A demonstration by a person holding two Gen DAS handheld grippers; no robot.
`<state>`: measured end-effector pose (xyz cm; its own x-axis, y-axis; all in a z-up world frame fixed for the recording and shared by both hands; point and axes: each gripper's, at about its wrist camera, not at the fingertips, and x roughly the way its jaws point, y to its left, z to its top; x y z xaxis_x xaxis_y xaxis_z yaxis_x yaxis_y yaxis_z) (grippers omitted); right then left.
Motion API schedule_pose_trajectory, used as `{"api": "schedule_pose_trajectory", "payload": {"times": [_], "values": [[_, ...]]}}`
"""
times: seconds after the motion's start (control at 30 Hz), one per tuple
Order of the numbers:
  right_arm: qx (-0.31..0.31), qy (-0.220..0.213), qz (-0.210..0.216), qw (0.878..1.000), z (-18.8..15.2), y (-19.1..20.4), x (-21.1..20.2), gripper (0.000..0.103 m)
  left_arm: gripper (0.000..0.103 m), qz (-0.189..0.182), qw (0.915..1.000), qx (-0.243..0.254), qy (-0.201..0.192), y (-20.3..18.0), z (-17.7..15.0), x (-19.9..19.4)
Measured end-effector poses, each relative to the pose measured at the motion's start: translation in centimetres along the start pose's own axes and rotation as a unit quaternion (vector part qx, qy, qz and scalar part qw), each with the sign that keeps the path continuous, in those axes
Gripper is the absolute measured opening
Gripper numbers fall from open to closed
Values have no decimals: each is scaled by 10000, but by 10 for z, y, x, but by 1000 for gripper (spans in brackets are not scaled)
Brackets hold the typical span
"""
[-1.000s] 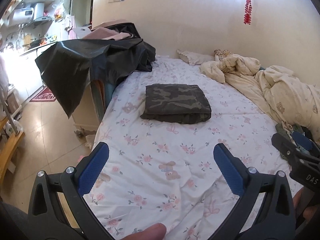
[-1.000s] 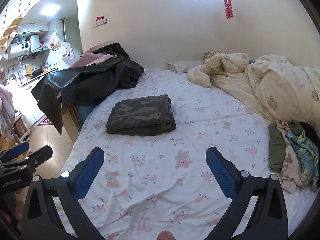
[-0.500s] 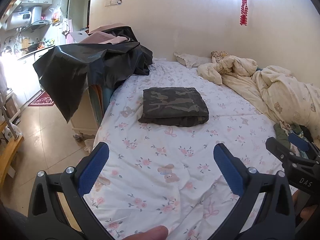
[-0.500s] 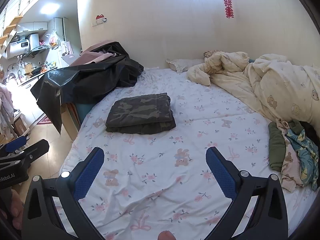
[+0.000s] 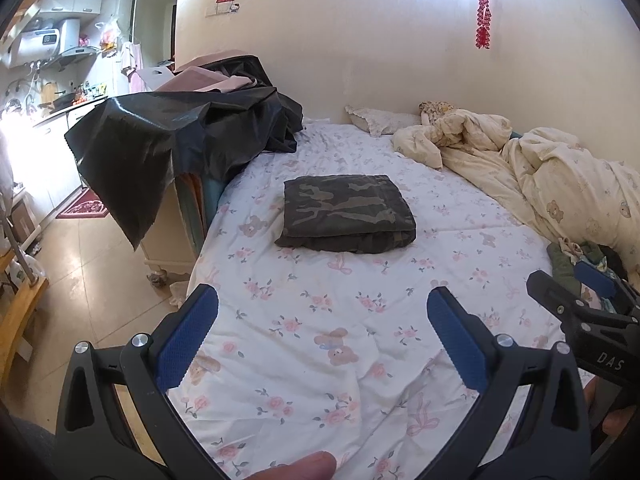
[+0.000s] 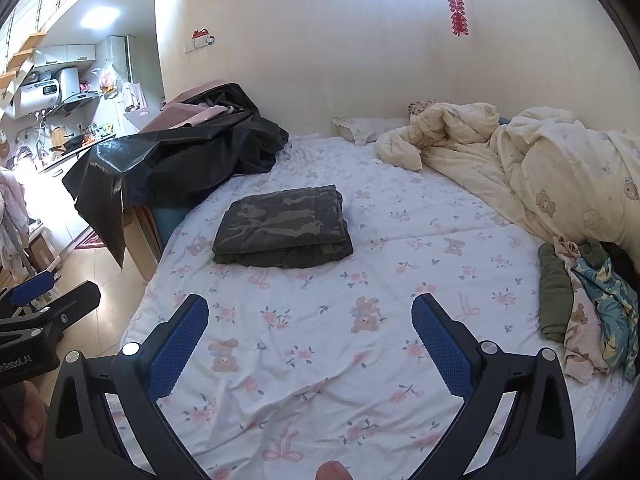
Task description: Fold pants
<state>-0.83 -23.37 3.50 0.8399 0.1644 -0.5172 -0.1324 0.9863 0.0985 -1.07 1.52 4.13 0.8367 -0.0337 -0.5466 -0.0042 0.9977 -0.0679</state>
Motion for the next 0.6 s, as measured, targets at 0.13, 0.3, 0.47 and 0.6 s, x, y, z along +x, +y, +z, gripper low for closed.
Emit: {"api": "schedule_pose_trajectory", "payload": {"times": [0.13,0.3,0.47,0.6], "values": [[-74,-17,-3,10000,-1,3,-1,103,103,-5,10000,18,-14,0,1,-1],[-104,-15,7,9999,-2,5,-2,103,103,-3,10000,37,-22,0,1,-1],[-82,-18,15,10000,-2,6,-1,103,103,13,10000,36,-44,-1,1,0],[-75,-20,28,10000,-2,6,-1,103,103,22,10000,35,-43,0,0,0]]}}
